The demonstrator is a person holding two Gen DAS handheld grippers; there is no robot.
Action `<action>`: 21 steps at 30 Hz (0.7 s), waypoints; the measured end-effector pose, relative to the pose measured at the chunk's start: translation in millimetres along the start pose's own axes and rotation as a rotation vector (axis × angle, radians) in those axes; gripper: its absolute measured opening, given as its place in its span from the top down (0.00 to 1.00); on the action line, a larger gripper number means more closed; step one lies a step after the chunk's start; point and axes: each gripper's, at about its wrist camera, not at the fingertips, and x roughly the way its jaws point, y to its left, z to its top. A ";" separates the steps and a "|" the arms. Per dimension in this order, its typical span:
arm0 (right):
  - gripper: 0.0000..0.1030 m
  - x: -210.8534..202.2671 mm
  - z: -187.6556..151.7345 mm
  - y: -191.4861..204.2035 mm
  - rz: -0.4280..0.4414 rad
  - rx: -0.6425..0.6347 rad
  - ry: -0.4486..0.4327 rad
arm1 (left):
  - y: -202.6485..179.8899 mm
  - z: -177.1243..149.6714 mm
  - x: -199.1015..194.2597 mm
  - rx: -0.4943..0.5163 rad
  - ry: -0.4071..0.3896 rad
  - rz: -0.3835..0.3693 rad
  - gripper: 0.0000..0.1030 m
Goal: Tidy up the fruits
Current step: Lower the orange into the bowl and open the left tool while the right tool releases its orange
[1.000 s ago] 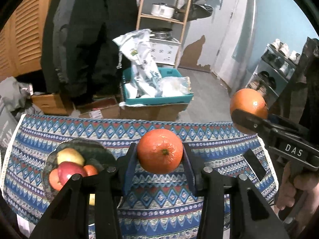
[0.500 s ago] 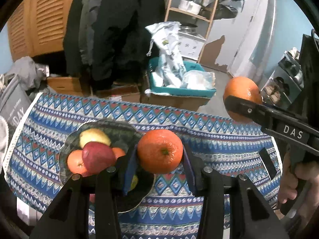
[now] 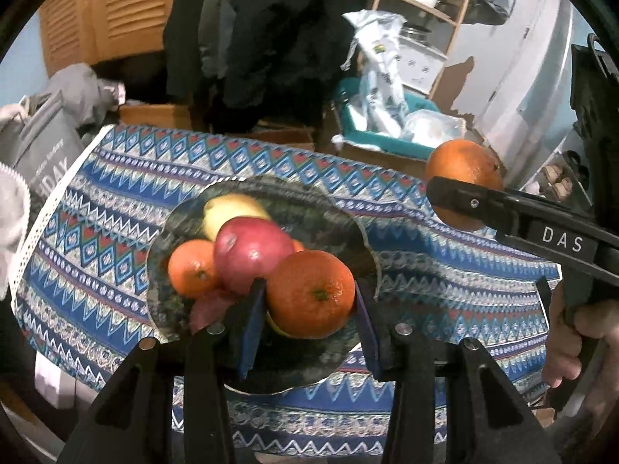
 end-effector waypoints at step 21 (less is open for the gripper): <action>0.33 78.9 -17.6 36.9 0.045 -0.066 0.178 | 24.2 -16.4 42.1 -0.028 0.126 0.047 0.53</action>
